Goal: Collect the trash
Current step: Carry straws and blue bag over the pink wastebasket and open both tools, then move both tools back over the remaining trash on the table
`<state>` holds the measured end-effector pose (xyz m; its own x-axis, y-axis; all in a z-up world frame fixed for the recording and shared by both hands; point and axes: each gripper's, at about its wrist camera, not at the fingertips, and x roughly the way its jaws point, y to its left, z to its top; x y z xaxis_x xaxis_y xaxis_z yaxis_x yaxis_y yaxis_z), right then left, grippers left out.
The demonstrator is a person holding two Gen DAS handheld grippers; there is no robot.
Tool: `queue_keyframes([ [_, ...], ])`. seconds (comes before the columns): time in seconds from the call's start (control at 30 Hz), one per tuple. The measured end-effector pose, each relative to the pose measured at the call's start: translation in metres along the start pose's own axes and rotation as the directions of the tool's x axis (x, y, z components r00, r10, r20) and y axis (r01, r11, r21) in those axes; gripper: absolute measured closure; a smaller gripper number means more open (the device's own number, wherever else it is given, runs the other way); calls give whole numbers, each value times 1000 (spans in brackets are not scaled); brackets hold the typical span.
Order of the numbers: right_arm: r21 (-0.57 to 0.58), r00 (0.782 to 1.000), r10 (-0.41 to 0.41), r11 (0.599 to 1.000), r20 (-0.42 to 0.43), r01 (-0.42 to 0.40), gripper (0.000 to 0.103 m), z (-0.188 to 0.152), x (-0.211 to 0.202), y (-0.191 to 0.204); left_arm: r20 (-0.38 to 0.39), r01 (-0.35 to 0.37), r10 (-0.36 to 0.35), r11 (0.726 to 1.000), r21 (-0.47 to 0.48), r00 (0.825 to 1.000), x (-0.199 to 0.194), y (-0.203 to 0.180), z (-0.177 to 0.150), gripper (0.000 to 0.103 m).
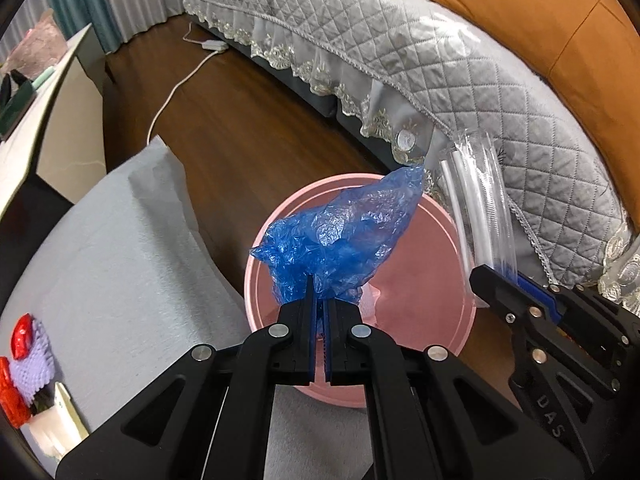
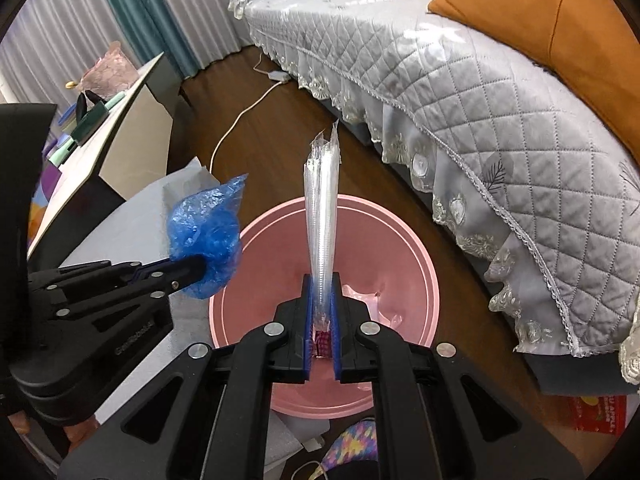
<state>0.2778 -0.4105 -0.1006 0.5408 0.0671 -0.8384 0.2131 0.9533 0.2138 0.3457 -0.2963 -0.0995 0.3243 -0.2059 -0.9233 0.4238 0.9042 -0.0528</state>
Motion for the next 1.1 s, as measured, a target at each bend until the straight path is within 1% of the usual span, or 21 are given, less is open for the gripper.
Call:
queue_keyframes([
  [0.07,-1,1000,-3,1000,-1,3,92,2,3,-1,-9,6,-6,1000,-9,1000,6,2,2,96],
  [0.1,1,1000,-2,1000,-2,2,92,4,4,-2,-20,-1,1,1000,-13,1000,10,3,3,78],
  [0.13,7,1000,2,1000,-2,-2,90,6,6,-4,-29,-16,15,1000,-17,999,12,4,4,39],
  [0.17,12,1000,6,1000,-7,-6,83,7,8,-5,-34,-39,38,999,-24,999,14,6,5,23],
  [0.2,32,1000,5,999,-10,-5,71,8,10,-8,-21,-65,65,997,-32,998,14,7,5,18],
  [0.23,47,1000,6,999,-10,-5,64,9,10,-11,7,-87,87,995,-41,996,11,9,4,18],
  [0.27,67,1000,1,998,-9,-1,53,10,10,-14,11,-95,96,995,-43,995,11,10,4,18],
  [0.3,83,1000,6,997,-6,-5,47,10,10,-16,-4,-94,94,995,-43,996,12,12,4,18],
  [0.4,82,1000,15,997,-10,-14,41,10,11,-16,-17,-88,87,995,-52,996,13,17,3,18],
  [0.53,81,1000,8,997,4,-9,39,11,7,-12,-1,-106,106,993,-52,994,6,21,0,18],
  [0.6,83,999,9,997,30,-11,33,12,1,-10,12,-110,111,992,-55,994,0,24,-2,18],
  [0.77,72,993,12,997,118,-21,25,12,-19,0,64,-139,145,987,-86,987,-26,38,-15,18],
  [0.87,31,983,49,998,178,-55,21,6,-36,16,90,-162,173,980,-118,981,-46,52,-28,18],
  [1.0,-28,966,96,995,239,-92,14,-4,-56,42,117,-207,229,963,-175,966,-76,77,-57,18],
  [1.07,-82,956,120,991,268,-102,11,-11,-66,58,125,-228,255,954,-195,959,-88,88,-70,18],
  [1.1,-130,946,143,986,290,-109,9,-17,-73,70,126,-236,265,950,-204,956,-95,93,-76,18],
])
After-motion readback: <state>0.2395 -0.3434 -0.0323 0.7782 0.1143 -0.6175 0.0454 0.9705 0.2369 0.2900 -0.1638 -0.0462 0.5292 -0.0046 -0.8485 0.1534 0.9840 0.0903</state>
